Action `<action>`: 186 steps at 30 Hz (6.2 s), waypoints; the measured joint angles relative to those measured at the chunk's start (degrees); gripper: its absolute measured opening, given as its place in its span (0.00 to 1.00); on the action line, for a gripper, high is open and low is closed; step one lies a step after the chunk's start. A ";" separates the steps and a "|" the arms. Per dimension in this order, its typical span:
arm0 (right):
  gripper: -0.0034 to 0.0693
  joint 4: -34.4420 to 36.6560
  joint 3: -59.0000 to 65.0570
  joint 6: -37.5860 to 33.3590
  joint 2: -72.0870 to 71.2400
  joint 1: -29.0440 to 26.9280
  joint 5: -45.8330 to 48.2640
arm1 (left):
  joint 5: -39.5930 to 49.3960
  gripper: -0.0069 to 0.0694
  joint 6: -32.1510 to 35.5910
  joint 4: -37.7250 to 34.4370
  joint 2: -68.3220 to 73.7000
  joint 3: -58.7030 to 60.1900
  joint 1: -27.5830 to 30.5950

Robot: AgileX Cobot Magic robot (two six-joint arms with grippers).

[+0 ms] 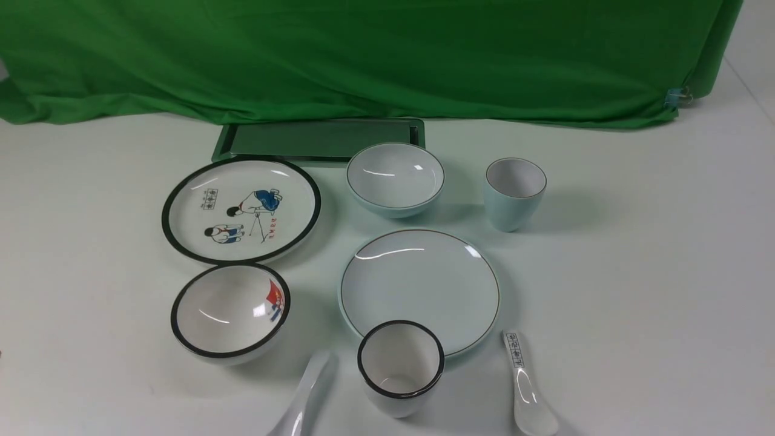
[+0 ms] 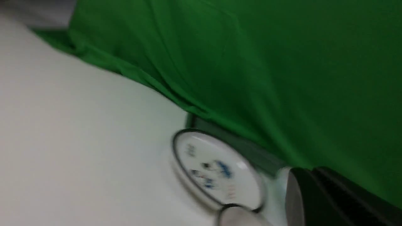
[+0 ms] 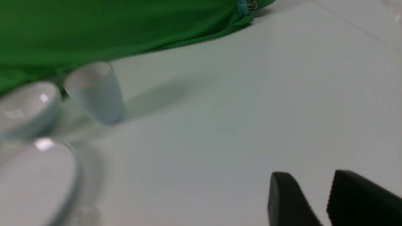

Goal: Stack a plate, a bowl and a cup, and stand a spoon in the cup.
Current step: Use the left arm to grab a blue rice bowl, then use the left arm to put the blue rice bowl into the blue large plate in the middle, then use the right arm to grab a blue teacup

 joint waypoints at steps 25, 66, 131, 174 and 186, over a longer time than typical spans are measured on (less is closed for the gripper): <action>0.14 7.70 -7.31 -8.33 4.62 0.00 -6.48 | 22.73 0.05 -1.45 10.17 9.92 -24.47 0.00; 0.07 8.61 -49.16 -45.79 64.41 29.92 30.62 | 55.55 0.37 21.02 19.89 118.62 -112.85 -21.49; 0.16 6.38 -49.16 -45.79 64.41 29.92 22.91 | 51.87 0.08 35.31 8.00 120.67 -98.38 -25.49; 0.76 0.76 -104.84 -38.20 119.92 17.25 35.92 | 52.64 0.04 19.94 32.60 88.87 -83.56 -25.66; 0.26 7.77 -106.24 -41.43 124.55 17.25 33.73 | 48.32 0.04 19.91 33.10 88.77 -78.25 -25.66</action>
